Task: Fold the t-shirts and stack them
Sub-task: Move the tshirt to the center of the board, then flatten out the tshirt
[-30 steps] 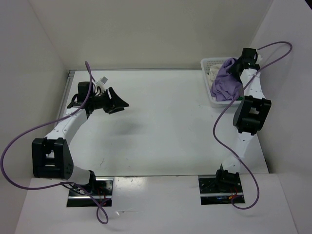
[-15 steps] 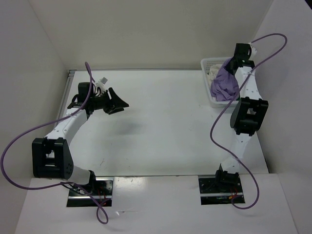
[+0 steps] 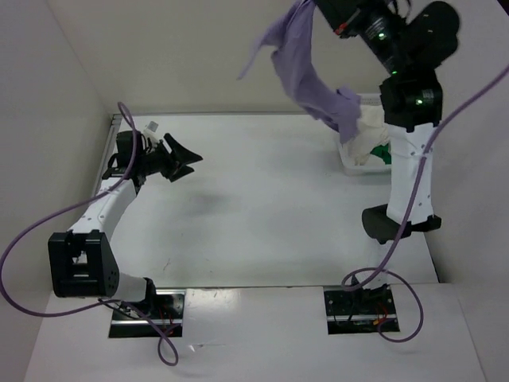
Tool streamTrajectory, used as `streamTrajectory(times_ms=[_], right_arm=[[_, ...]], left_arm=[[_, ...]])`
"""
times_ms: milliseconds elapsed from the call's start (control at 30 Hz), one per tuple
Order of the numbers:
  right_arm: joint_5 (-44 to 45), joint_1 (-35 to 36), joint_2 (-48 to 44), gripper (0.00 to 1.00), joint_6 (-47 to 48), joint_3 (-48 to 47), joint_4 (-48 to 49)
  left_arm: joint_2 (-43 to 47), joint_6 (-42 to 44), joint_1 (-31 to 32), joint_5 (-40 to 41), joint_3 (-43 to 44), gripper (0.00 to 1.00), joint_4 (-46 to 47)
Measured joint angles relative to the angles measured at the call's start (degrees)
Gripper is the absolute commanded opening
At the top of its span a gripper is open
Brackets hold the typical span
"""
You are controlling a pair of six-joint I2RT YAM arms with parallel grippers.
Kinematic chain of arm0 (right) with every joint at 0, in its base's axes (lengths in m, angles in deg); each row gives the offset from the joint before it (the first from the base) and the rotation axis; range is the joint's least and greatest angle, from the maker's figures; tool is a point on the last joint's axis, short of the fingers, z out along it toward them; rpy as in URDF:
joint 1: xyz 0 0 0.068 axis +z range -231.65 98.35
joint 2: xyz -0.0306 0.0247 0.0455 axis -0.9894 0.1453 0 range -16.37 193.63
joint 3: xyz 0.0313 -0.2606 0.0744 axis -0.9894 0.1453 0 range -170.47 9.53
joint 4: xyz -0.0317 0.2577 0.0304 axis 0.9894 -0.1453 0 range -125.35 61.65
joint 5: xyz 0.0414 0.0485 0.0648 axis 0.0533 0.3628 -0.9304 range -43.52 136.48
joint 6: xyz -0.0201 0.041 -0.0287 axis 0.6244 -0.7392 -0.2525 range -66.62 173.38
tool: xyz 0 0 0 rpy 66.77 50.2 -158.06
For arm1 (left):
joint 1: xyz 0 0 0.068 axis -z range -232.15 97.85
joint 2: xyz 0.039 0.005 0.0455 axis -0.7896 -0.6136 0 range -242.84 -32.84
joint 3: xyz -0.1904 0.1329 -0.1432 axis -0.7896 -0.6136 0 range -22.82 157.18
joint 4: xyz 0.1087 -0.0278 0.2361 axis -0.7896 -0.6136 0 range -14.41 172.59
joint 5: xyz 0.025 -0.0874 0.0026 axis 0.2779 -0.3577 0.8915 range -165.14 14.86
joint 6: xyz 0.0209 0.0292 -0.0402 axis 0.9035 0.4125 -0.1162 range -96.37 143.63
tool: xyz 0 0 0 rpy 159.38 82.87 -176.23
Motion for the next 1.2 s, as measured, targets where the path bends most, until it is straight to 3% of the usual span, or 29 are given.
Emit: streamTrajectory(times_ms=[100,167,300,433,633,733,967,1133,1200], right_arm=[[-6.56,-1.07,-1.84,0.0,-4.42,-7.26,7.08],[-8.96,-3.02,-7.67,0.0,-5.75,-0.79,11.3],[-12.5,-6.8,-20.15,0.0,-4.83,22.25,15.74],[-14.14,-7.17,-24.76,0.0,-2.16,44.35,19.89],[-11.98,-8.31,-18.38,0.0,1.64,80.0,20.41],[-8.74,-8.35,-15.37,0.0,2.43,89.85,16.0],[-0.7,-8.81,-18.18,0.01,3.98,91.08,14.25],[1.86,-8.83,-18.43,0.02,4.13,90.05,14.32],[2.38,-8.83,-17.55,0.04,4.07,88.72,14.14]], left_arm=[[2.29,-2.86,-3.78,0.87,-2.58,0.73,1.53],[3.76,-4.15,-6.64,1.33,-4.26,0.75,1.73],[4.94,-4.42,-11.1,2.73,-5.07,0.77,1.14],[5.75,-4.39,-11.8,3.61,-5.27,0.77,1.11],[6.03,-1.09,-11.19,6.1,-8.61,0.76,-0.98],[6.03,3.23,-9.11,9.64,-8.83,0.76,-4.98],[7.04,10.12,-5.16,18.16,-9.75,0.77,-11.67],[2.82,10.23,-5.16,21.24,-10.29,0.56,-8.39],[-1.95,9.86,-5.16,21.84,-9.75,0.56,-6.69]])
